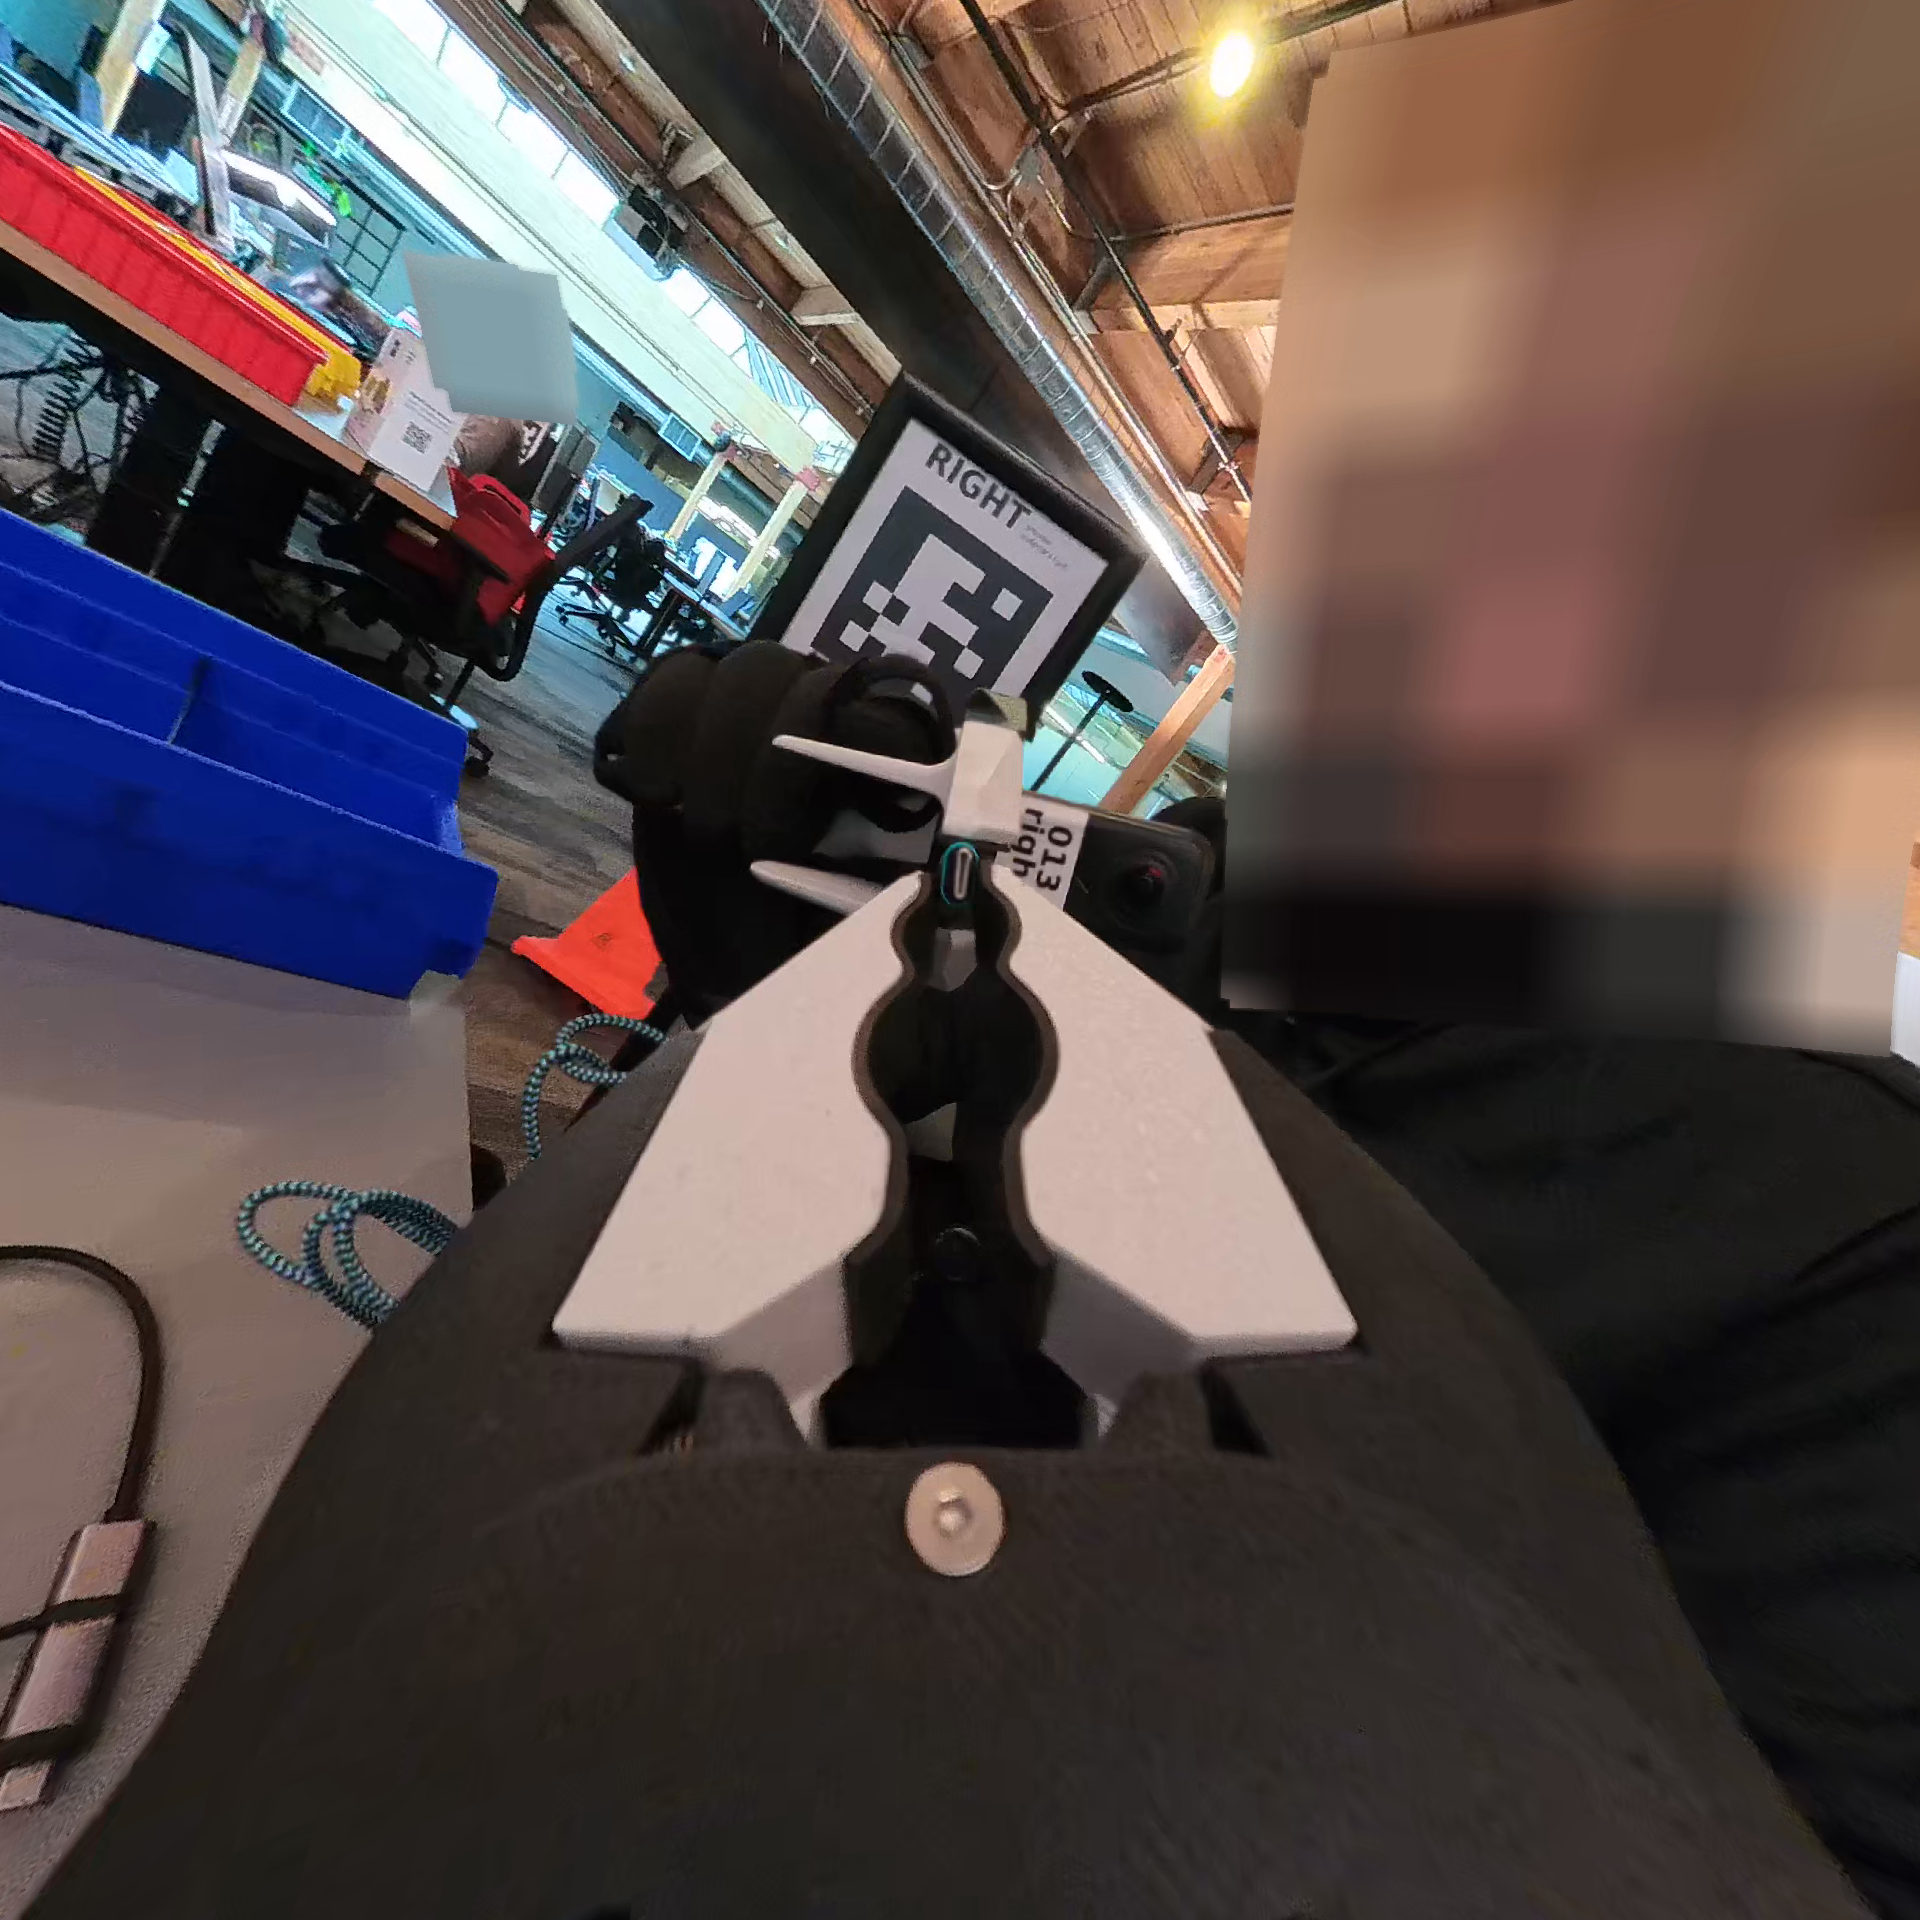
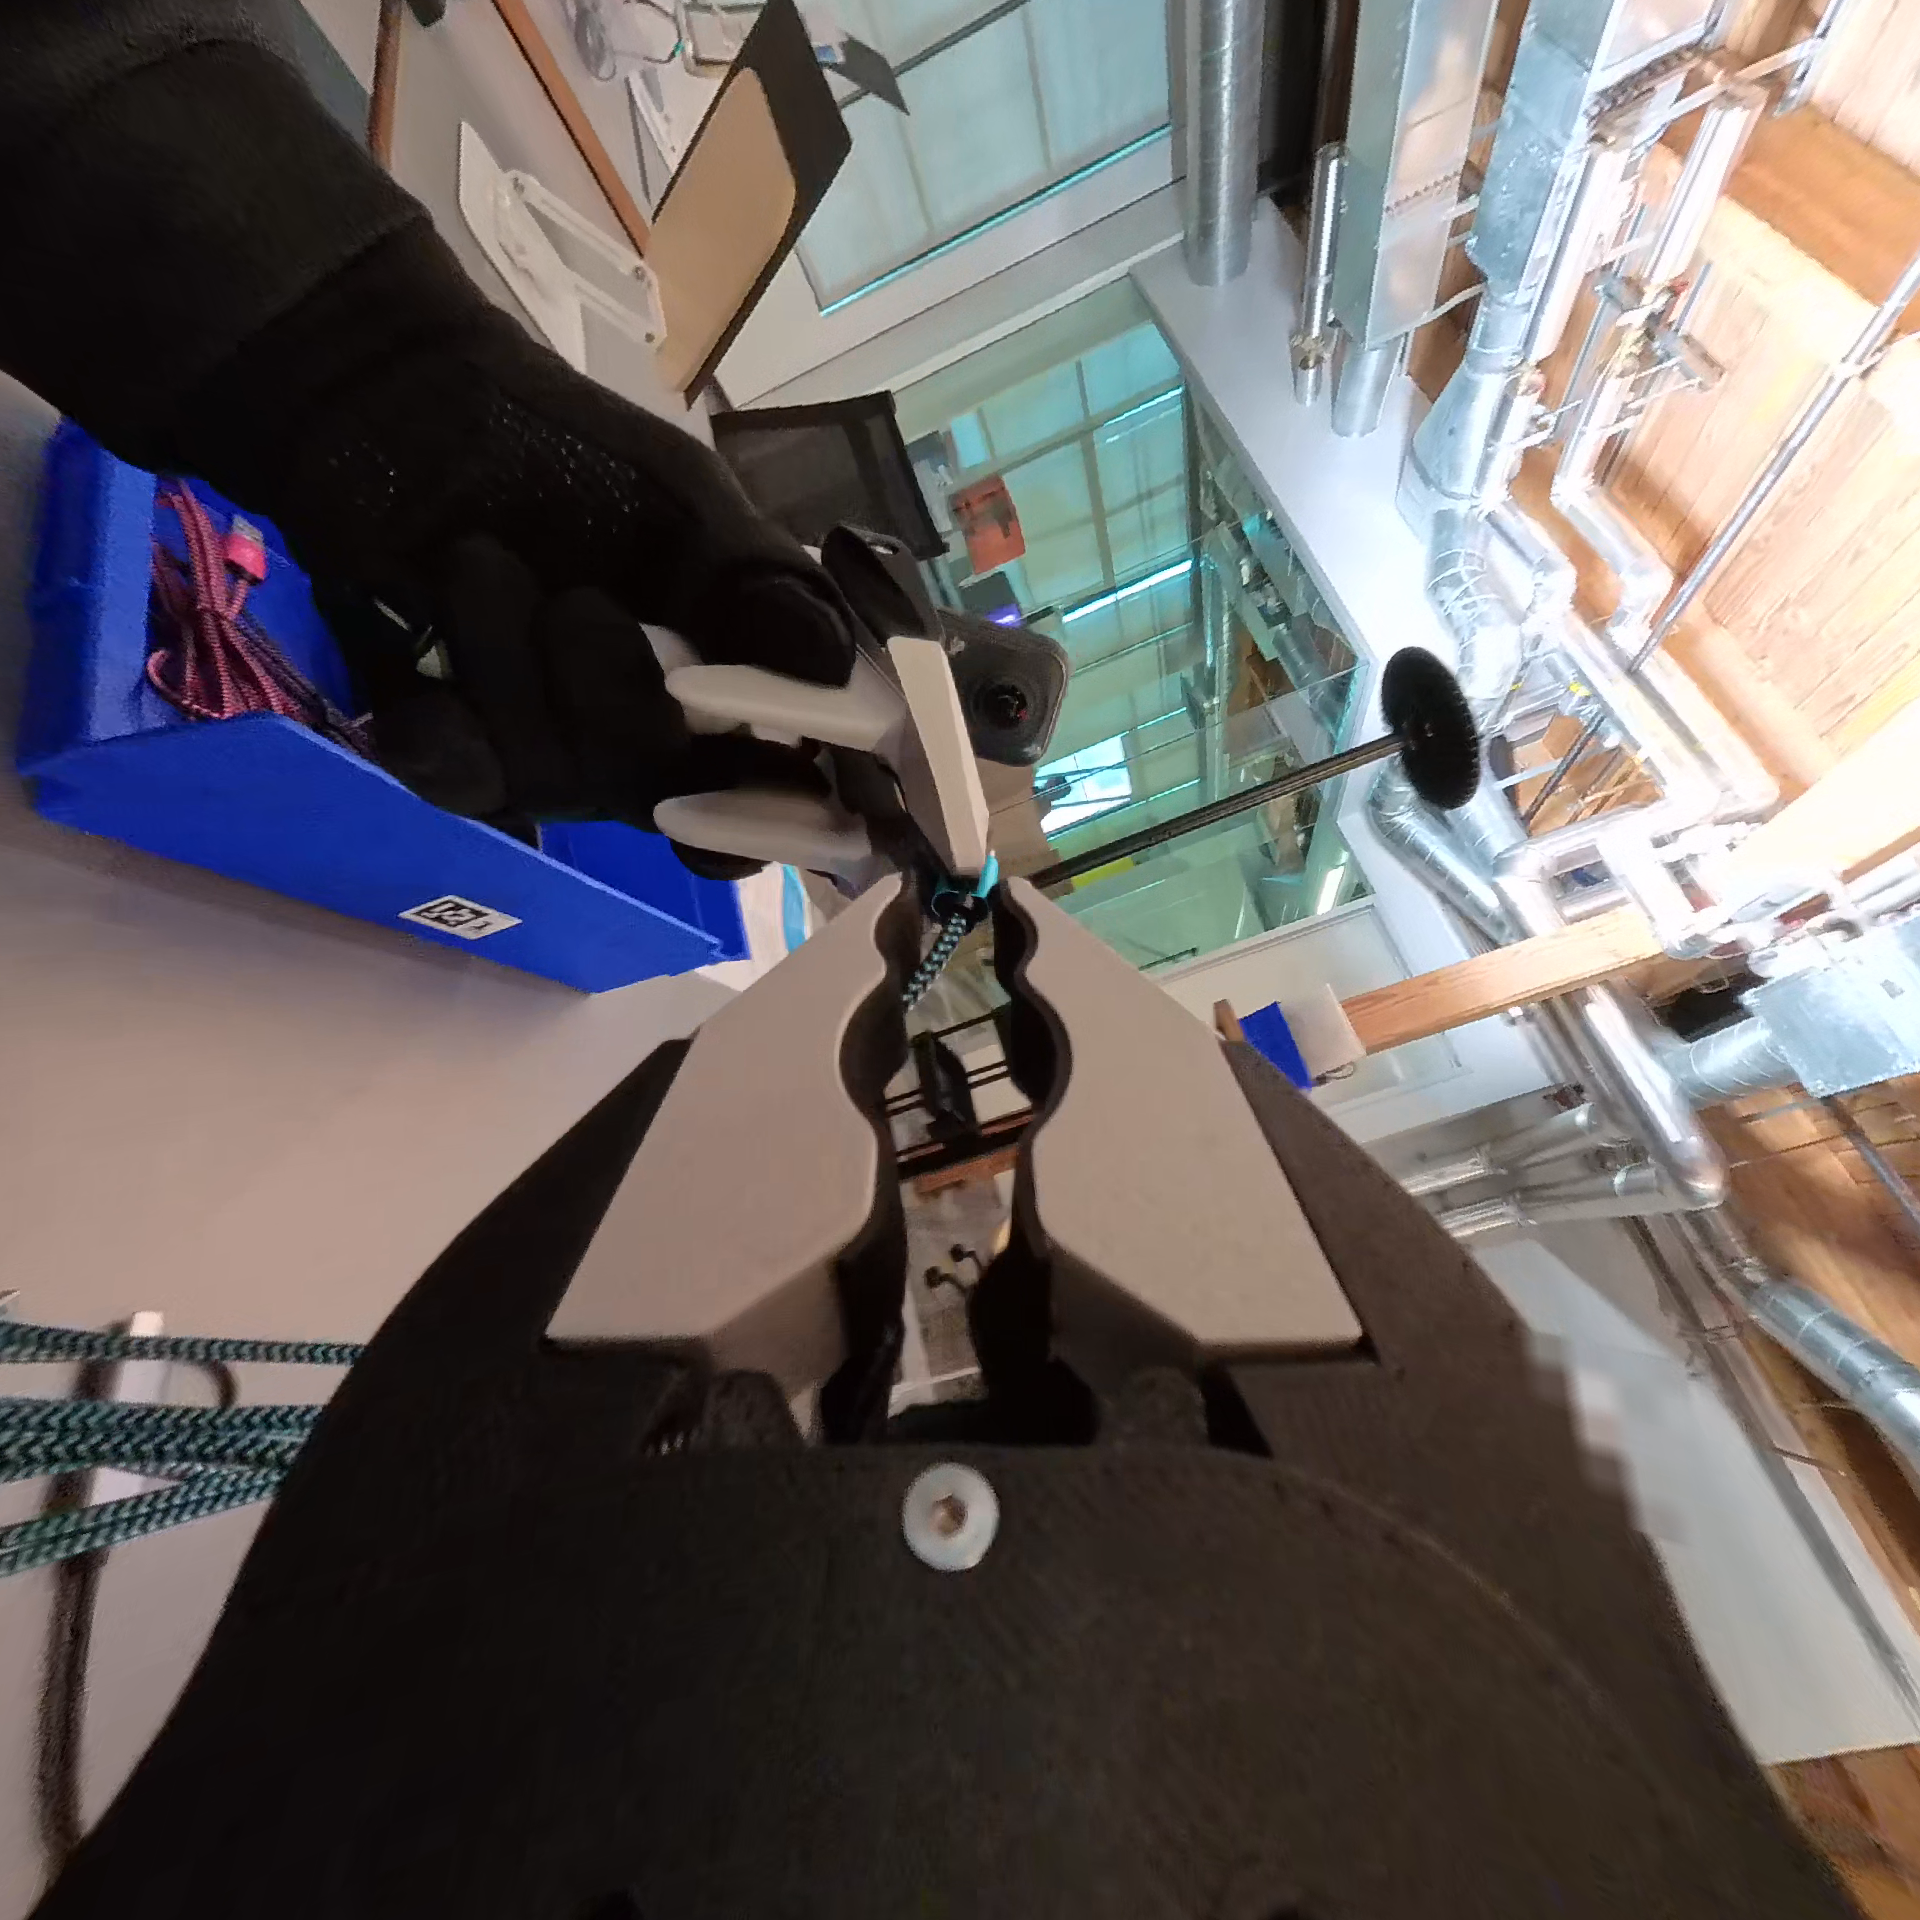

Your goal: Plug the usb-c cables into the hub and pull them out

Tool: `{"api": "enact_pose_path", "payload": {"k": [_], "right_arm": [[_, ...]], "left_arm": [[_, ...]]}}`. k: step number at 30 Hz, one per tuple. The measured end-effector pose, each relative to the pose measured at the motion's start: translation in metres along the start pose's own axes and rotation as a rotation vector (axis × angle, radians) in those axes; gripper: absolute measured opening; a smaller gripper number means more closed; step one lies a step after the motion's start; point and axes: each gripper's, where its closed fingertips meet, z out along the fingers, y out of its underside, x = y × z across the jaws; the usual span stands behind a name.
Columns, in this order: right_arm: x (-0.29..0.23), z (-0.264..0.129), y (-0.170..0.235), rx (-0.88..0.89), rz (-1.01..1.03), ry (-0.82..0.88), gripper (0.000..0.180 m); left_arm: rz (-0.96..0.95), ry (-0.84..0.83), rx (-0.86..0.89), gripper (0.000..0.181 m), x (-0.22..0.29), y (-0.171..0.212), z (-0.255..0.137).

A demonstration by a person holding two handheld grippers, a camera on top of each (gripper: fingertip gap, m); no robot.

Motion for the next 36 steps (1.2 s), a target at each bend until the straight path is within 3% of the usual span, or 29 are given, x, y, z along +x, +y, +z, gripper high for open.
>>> {"api": "enact_pose_path", "payload": {"k": [5,10,19,25,36], "right_arm": [[-0.003,0.004,0.022,-0.059,0.095,-0.046,0.008],[-0.004,0.003,0.027,-0.048,0.130,-0.060,0.008],[0.007,-0.010,-0.007,0.137,0.194,-0.082,0.010],[0.005,-0.013,-0.028,0.143,0.056,-0.075,0.013],[0.003,-0.007,-0.009,0.046,0.024,-0.058,0.014]], "left_arm": [[0.039,-0.148,0.046,0.015,-0.023,-0.009,-0.008],[0.100,-0.224,0.005,0.004,-0.026,-0.007,-0.005],[0.062,0.018,0.040,0.004,0.006,-0.005,0.009],[0.069,0.156,0.041,0.004,0.024,0.001,0.010],[0.050,0.126,0.088,0.005,0.011,-0.002,0.005]]}}
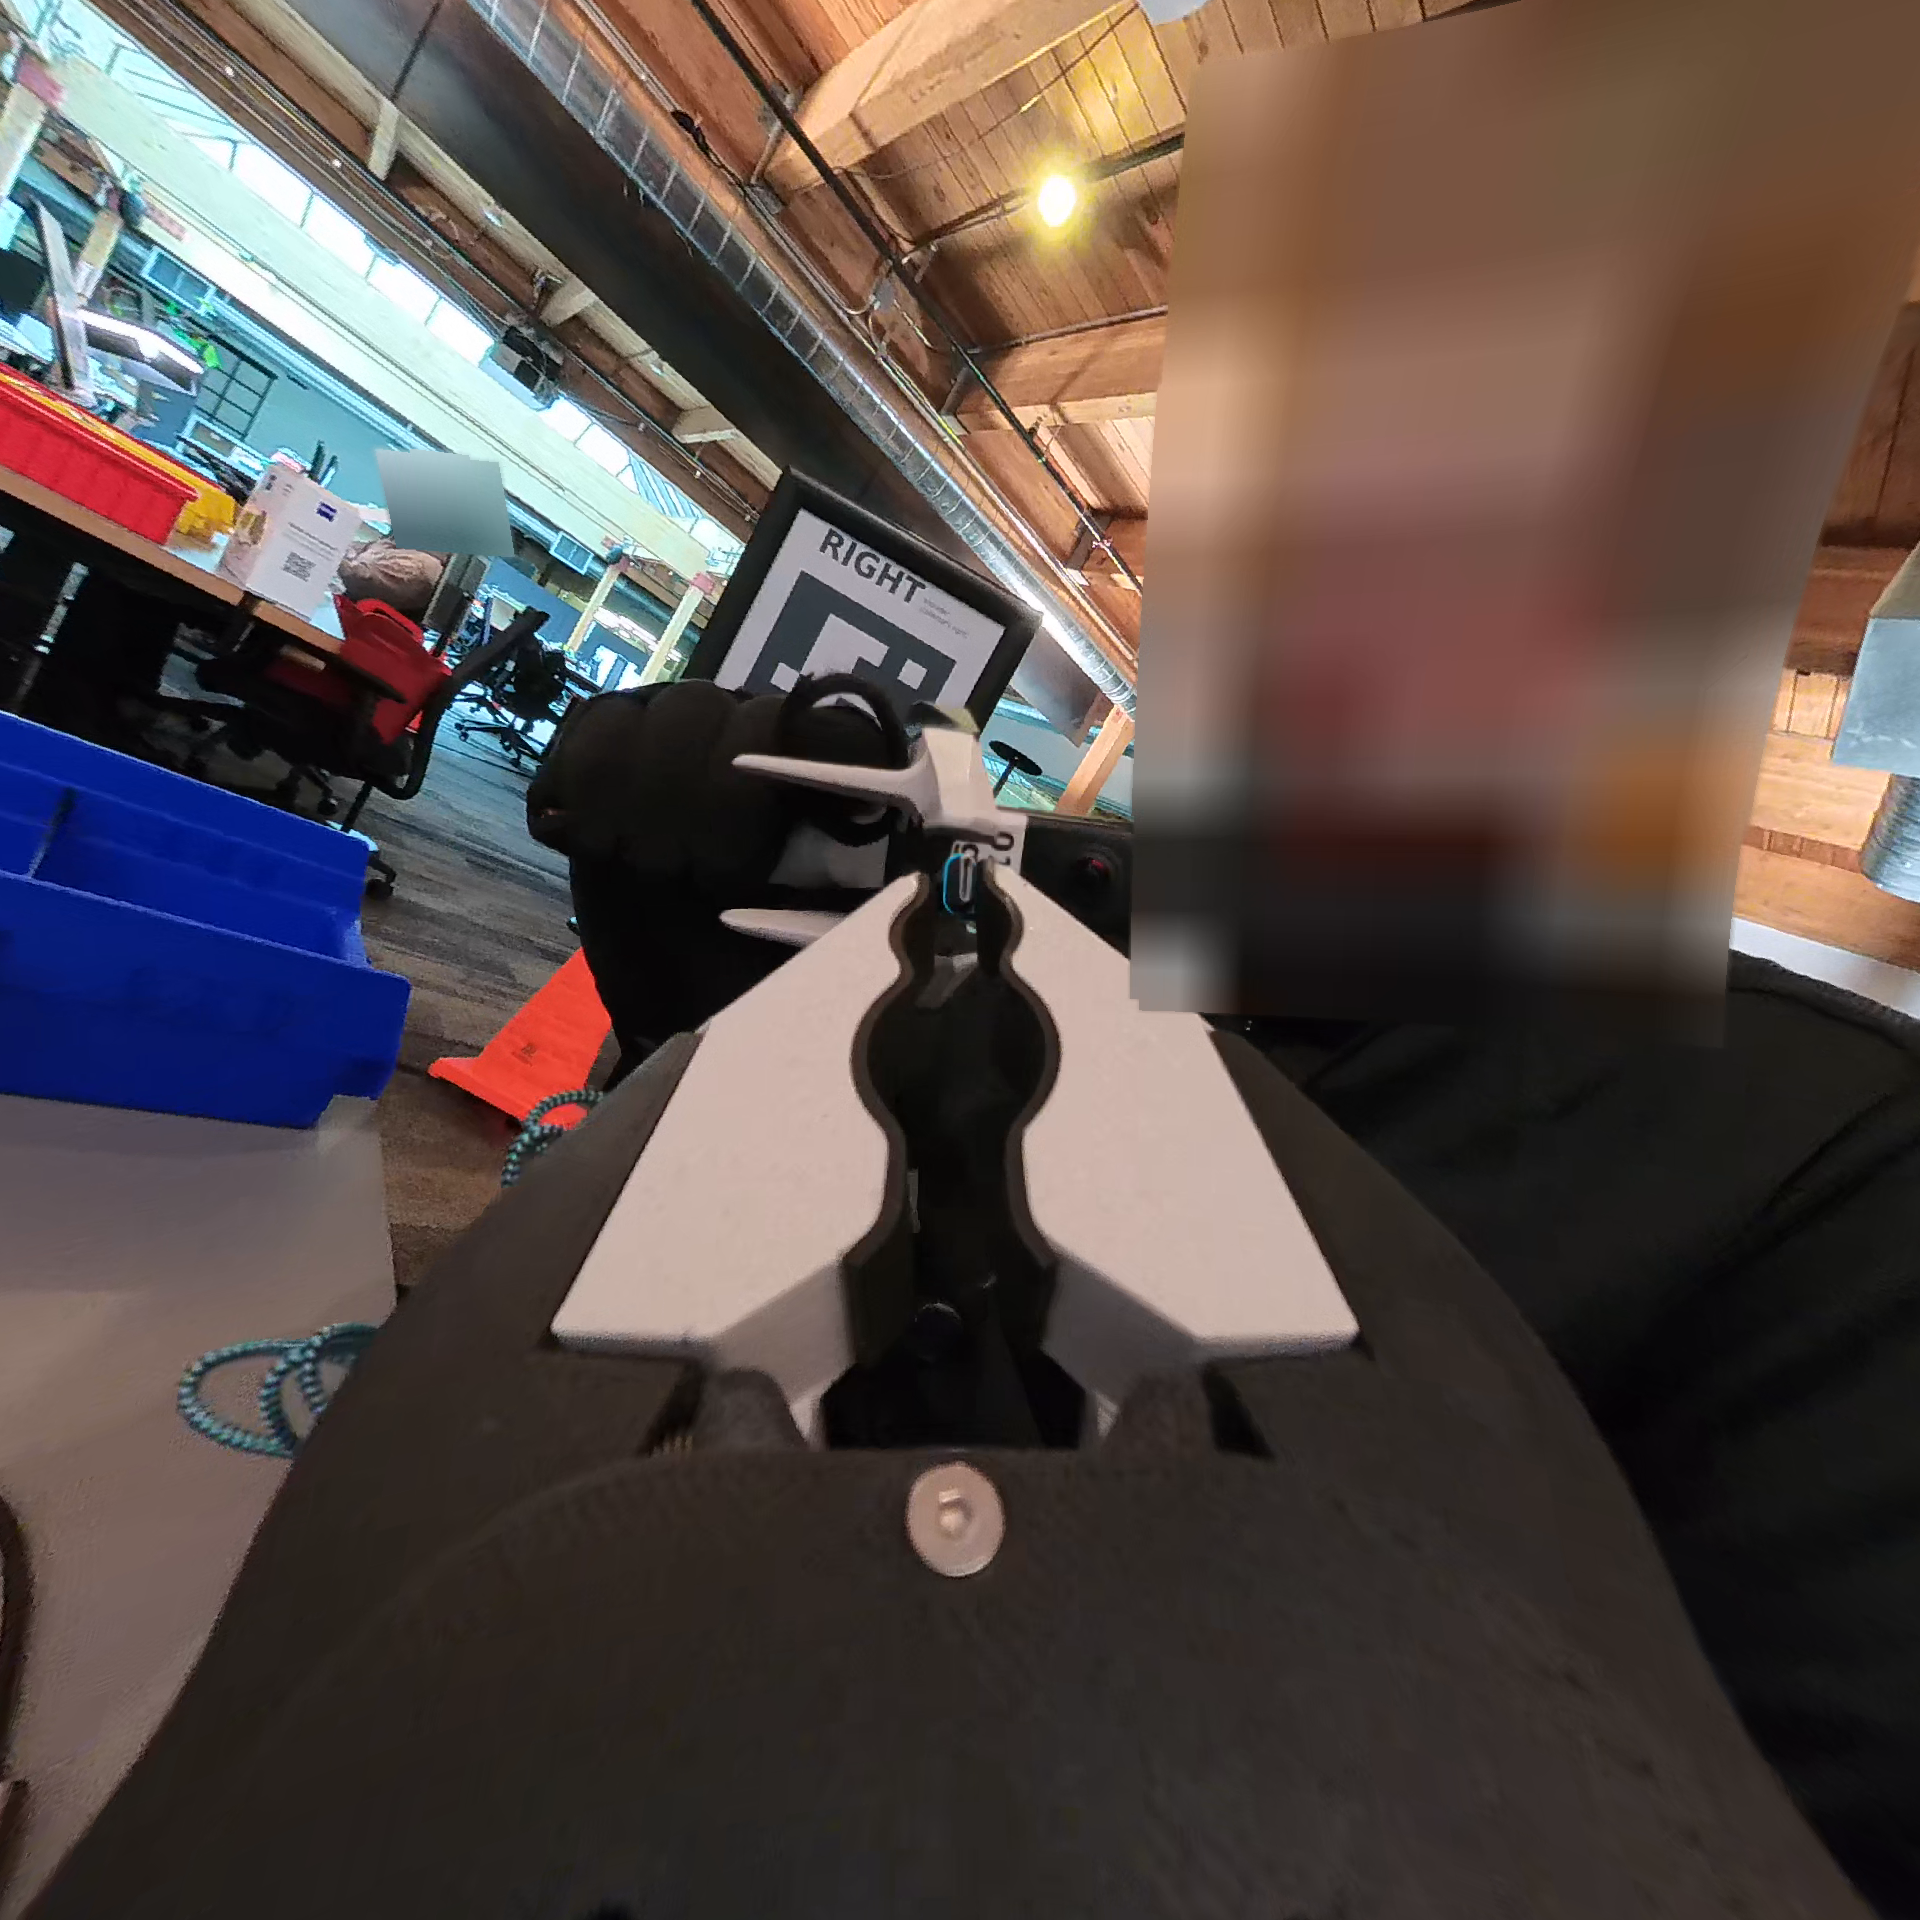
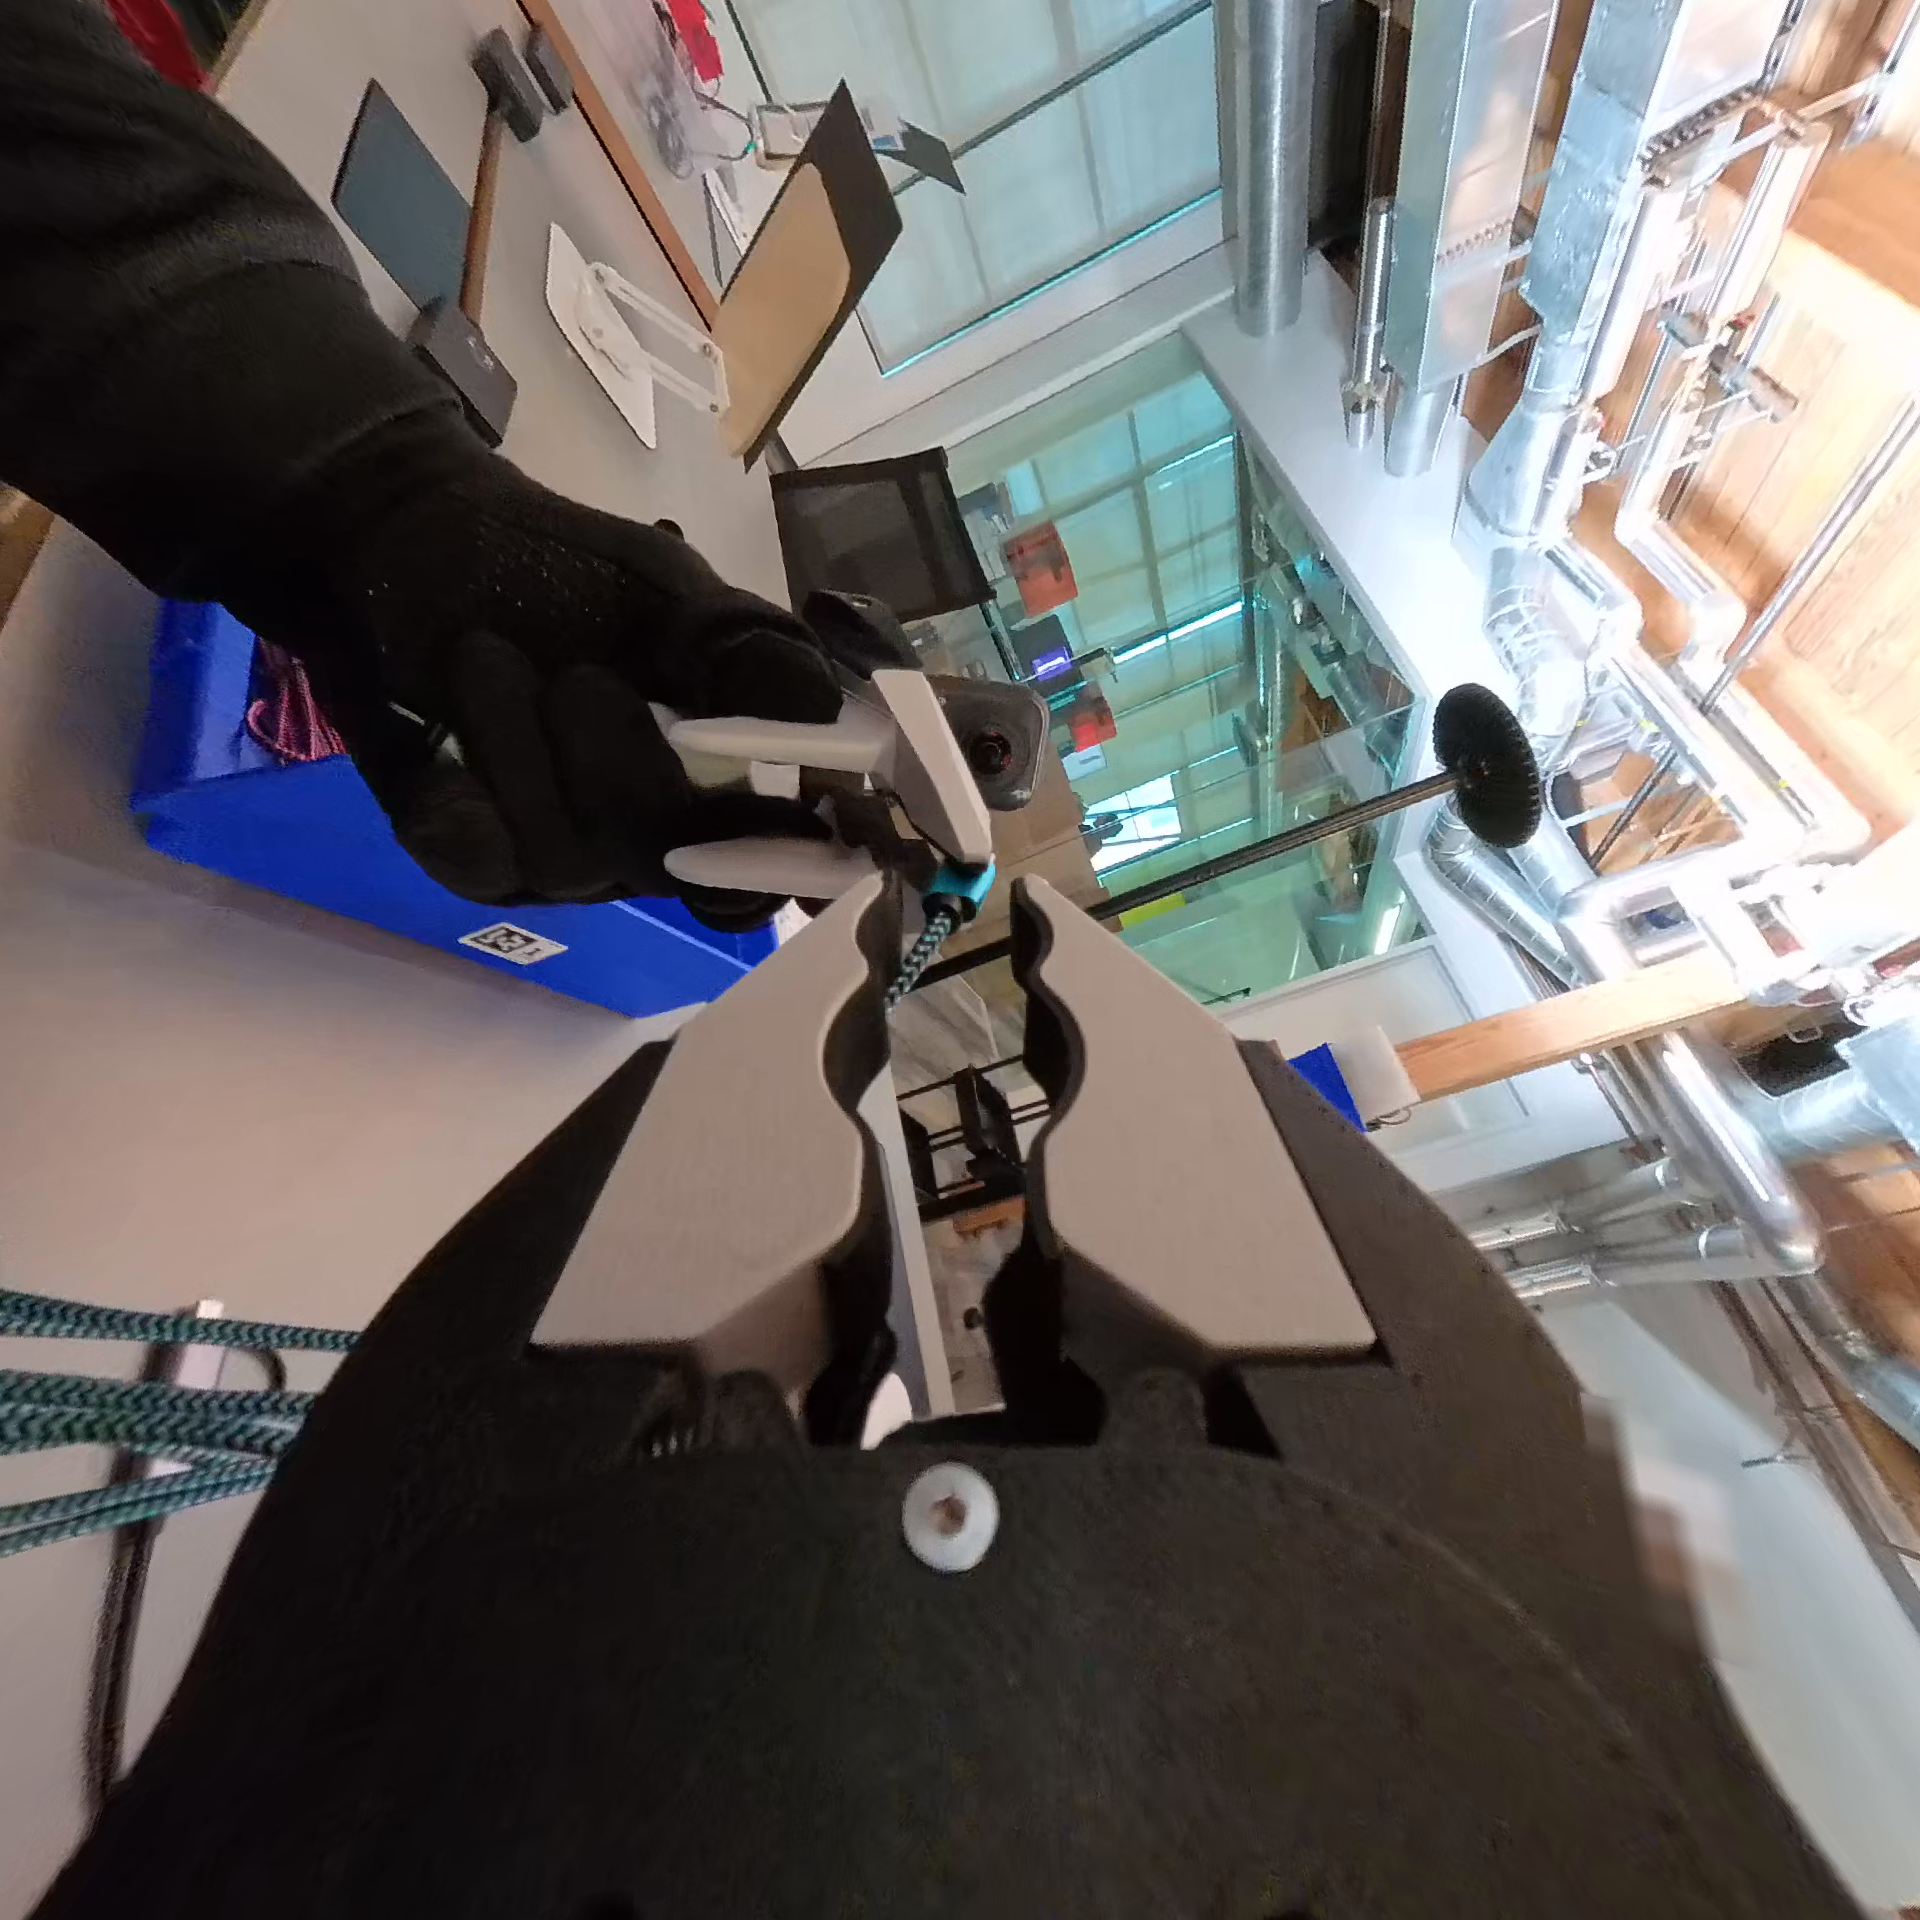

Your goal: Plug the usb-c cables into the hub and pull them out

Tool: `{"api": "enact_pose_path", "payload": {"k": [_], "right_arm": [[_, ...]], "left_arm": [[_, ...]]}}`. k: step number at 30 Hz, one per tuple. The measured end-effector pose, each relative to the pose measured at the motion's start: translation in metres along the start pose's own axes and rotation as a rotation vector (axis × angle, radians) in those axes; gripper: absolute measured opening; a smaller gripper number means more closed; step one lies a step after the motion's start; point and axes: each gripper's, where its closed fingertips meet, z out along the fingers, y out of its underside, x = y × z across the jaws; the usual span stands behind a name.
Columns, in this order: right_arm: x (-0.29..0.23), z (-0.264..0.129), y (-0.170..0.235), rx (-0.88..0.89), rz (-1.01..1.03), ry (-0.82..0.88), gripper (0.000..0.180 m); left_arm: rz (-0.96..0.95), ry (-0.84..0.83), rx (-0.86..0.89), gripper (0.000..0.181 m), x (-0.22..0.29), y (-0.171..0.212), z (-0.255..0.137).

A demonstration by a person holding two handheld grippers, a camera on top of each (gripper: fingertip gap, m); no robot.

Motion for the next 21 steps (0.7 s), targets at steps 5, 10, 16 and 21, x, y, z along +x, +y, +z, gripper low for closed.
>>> {"api": "enact_pose_path", "payload": {"k": [5,10,16,21], "right_arm": [[-0.003,-0.002,0.003,0.009,-0.028,-0.008,0.009],[-0.007,-0.005,0.002,-0.009,-0.059,-0.050,0.008],[-0.009,-0.005,0.002,-0.018,-0.042,-0.068,0.008],[-0.009,-0.008,-0.011,0.078,0.007,-0.073,0.009]], "left_arm": [[-0.027,0.014,-0.007,0.006,-0.002,0.004,0.001],[-0.057,0.052,-0.018,0.006,-0.002,0.009,0.001],[-0.088,0.083,-0.001,0.006,-0.003,0.009,0.001],[-0.087,0.118,-0.010,0.005,0.003,0.011,0.003]]}}
